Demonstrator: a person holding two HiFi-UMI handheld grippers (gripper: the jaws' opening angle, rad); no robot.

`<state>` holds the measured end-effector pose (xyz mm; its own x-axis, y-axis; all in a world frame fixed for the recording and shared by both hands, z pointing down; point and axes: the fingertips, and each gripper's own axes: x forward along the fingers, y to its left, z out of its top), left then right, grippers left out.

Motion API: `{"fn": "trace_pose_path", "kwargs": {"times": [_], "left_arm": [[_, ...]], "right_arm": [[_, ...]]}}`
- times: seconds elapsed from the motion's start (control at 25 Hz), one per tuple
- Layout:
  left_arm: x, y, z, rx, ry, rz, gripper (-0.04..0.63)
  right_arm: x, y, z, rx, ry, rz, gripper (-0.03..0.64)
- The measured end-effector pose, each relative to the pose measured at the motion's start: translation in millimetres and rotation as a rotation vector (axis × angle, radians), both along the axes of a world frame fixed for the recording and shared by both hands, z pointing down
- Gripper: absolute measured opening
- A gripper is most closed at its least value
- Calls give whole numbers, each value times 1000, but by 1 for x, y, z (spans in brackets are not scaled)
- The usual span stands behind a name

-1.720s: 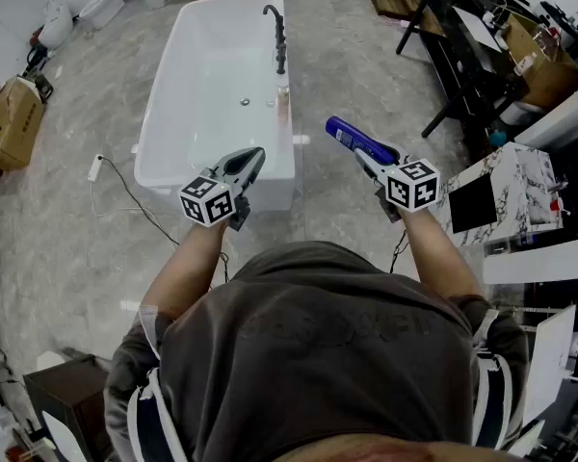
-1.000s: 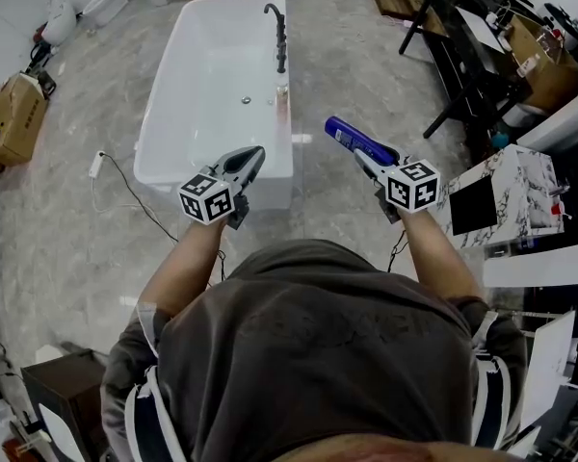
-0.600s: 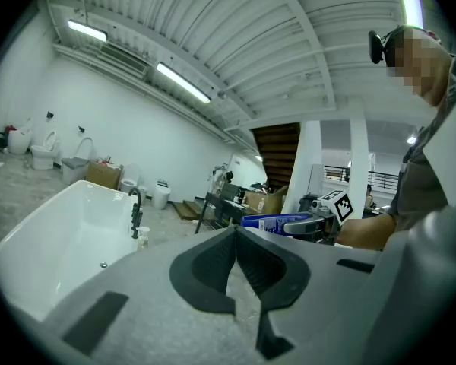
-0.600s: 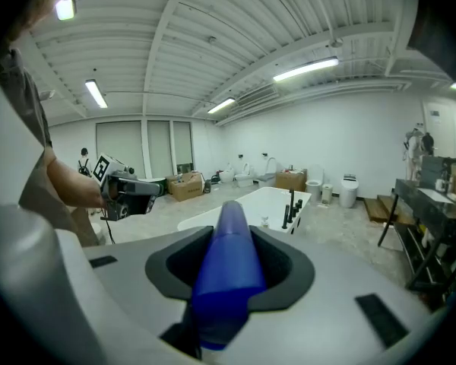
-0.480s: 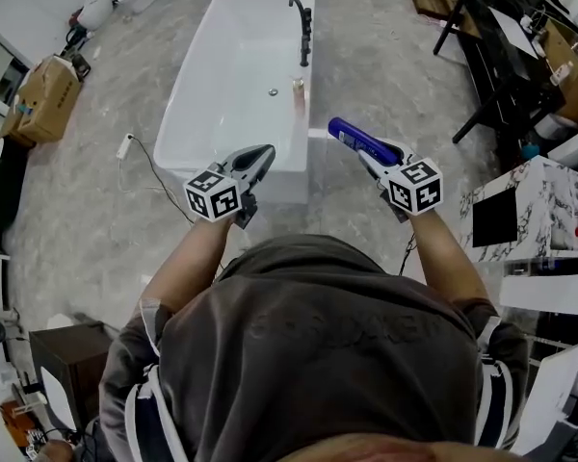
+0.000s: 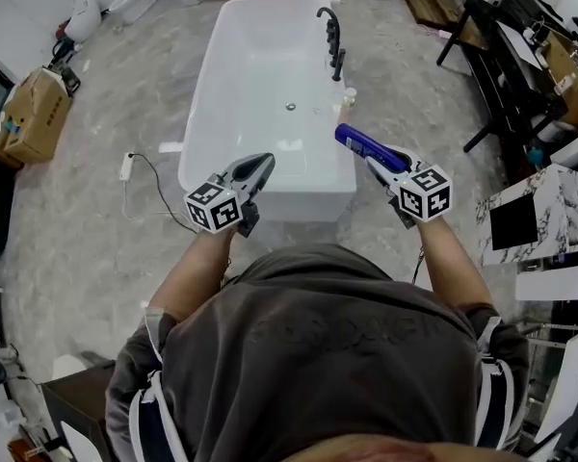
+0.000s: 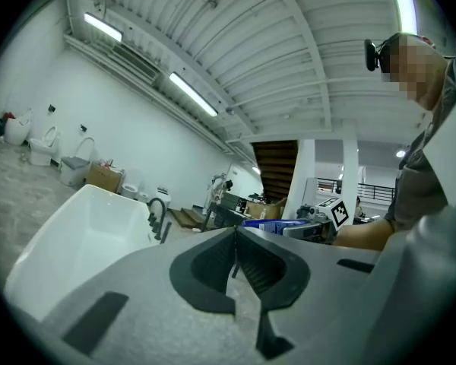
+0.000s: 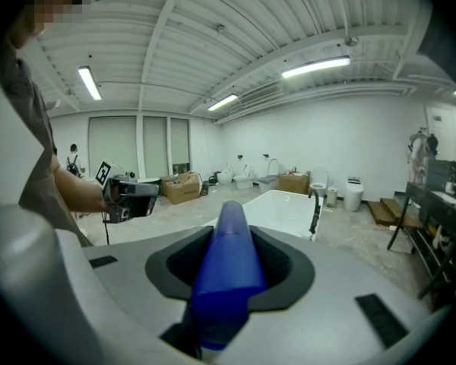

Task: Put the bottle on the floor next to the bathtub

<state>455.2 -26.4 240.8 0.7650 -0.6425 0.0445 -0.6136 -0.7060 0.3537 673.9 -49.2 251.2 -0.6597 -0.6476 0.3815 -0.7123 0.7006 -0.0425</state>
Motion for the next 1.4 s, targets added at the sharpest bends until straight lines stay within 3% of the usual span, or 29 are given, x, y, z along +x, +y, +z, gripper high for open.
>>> {"fn": "trace_pose_path", "kwargs": {"times": [0.16,0.28,0.36,0.44,0.64,0.84,1.2,1.4], "left_arm": [[-183,-23,10,-8,-48,27,8],[-309,-30,6,-43,-83,26,8],[-371,-38,-1,-68,-76,5,8],[-409,-41,-4,-72,-73,-5,8],[-452,-46,-9,-69,-38,-17,8],[-471,-44,-4,-75,-60,-24,8],[-453,-36,8,-71,-107,-87,8],[-446,-32,28,-105,-101,-104,8]], "right_arm": [[-135,-23,-7,-8,-94,131,133],[-219,-27,-20,-36,-99,201,133],[-262,-32,-32,-47,-79,216,133],[-295,-33,-39,-59,-47,207,133],[-357,-44,-51,-62,-25,175,133],[-401,-51,-47,-66,-41,113,133],[-415,-50,-21,-54,35,-48,133],[-429,-46,-3,-53,140,-161,133]]}}
